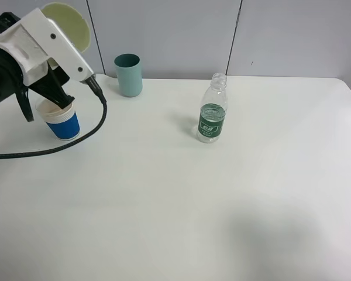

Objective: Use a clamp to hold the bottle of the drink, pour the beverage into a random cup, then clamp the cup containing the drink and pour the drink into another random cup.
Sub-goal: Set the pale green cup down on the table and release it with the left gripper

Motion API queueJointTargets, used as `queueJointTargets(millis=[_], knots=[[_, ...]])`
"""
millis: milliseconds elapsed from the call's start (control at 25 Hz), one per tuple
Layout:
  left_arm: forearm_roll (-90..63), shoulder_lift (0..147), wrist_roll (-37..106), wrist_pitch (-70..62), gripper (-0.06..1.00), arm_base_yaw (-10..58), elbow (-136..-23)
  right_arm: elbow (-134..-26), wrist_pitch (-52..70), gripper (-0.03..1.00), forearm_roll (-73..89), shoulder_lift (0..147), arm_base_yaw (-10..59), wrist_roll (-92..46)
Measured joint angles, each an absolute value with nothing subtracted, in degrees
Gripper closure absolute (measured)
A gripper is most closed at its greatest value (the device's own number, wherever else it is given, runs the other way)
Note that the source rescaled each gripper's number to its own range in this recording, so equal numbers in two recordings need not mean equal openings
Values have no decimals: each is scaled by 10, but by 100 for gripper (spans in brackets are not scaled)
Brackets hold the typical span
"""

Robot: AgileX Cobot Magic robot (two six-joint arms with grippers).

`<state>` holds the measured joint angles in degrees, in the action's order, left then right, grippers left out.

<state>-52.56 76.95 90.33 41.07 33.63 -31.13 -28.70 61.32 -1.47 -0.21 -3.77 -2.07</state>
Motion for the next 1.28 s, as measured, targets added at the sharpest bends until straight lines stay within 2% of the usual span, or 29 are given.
queueJointTargets(millis=[240,600,760,920,1280], knots=[[-417,767,692,307,92,361,-311,-287,613,-3,-15,-2,-38,-21],[9,767,158,266,92,361,-305,-287,613,-3,-15,-2,-38,-21],[181,767,-35,265,92,361,-304,-287,613,-3,-15,-2,-38,-21],[254,767,-147,264,92,361,-304,-287,613,-3,-15,-2,-38,-21],[263,780,-171,233,92,361,-304,-287,613,-3,-15,-2,-38,-21]])
